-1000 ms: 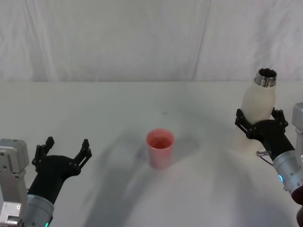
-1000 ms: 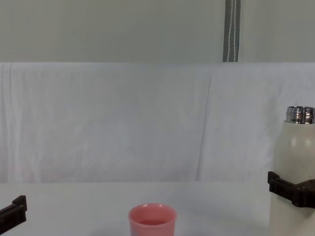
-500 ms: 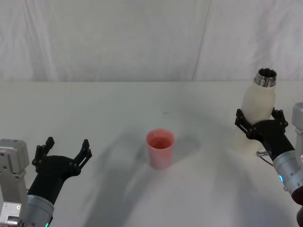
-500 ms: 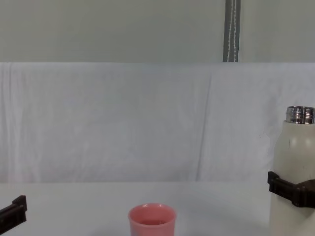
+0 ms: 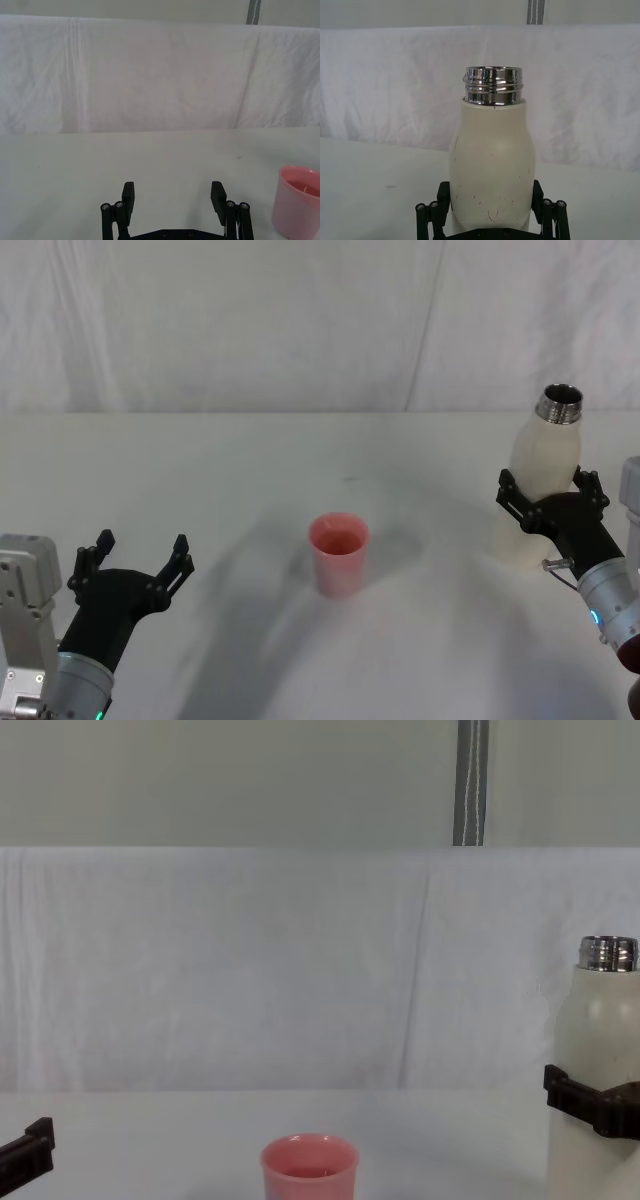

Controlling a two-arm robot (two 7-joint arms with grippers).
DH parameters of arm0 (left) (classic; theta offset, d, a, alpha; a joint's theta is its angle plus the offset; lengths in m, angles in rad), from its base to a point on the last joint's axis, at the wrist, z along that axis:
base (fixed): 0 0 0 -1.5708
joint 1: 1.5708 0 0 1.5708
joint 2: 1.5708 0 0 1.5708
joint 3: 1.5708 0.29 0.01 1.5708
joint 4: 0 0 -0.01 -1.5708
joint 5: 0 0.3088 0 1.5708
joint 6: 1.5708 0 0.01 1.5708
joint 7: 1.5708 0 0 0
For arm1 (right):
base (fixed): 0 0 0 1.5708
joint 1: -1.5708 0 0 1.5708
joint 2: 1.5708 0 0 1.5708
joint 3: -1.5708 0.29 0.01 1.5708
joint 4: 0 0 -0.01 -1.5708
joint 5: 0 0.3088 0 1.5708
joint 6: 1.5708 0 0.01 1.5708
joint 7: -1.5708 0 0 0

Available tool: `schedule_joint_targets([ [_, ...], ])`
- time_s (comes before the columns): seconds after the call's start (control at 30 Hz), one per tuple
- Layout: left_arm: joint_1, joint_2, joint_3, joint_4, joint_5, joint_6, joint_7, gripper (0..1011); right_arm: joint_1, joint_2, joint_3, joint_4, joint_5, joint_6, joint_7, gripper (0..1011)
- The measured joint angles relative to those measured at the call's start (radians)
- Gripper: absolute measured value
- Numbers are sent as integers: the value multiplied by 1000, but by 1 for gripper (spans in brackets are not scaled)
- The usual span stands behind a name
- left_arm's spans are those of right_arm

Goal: Grasp the thermos with one hand and pour water into the cup lid.

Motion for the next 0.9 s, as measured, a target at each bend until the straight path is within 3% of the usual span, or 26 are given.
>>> schedule_joint_targets([
  [0.9, 0, 0, 0, 0, 0, 0, 0, 1001, -44, 19, 1, -61, 16, 15, 8, 1001],
])
